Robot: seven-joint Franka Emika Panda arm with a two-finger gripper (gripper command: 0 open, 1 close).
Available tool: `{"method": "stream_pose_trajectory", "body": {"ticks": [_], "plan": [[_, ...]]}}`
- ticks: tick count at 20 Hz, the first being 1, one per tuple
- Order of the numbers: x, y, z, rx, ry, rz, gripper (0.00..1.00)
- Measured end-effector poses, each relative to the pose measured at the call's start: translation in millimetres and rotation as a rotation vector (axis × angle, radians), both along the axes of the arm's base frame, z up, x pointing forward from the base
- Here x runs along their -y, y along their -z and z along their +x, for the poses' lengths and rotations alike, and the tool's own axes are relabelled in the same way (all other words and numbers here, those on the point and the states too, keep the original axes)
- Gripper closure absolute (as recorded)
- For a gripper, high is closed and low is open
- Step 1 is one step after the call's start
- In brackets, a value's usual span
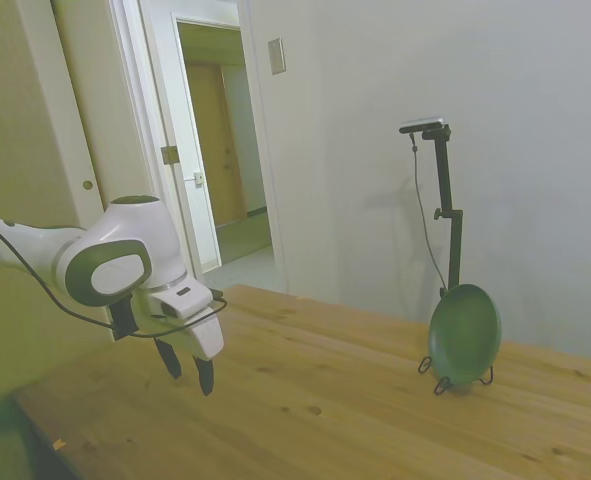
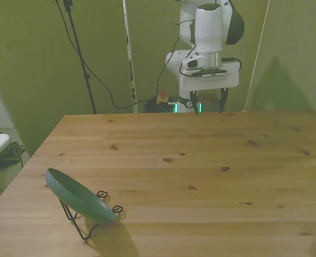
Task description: Unload the plate
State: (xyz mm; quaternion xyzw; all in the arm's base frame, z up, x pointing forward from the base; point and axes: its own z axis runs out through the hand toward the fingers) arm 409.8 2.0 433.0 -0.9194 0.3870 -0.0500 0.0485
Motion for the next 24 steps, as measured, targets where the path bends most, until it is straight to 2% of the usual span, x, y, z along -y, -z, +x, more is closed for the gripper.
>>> {"method": "stream_pose_trajectory", "body": {"ticks": [4, 11, 17, 24], "plan": [[16.9, -9.6, 3.9, 0.024, 0.027, -0.023, 0.00], [107.5, -73.5, 15.2, 0.129, 0.152, -0.177, 0.00], [192.9, -125.8, 25.7, 0.196, 0.271, -0.271, 0.00], [279.3, -151.4, 40.9, 0.214, 0.375, -0.325, 0.00]]}}
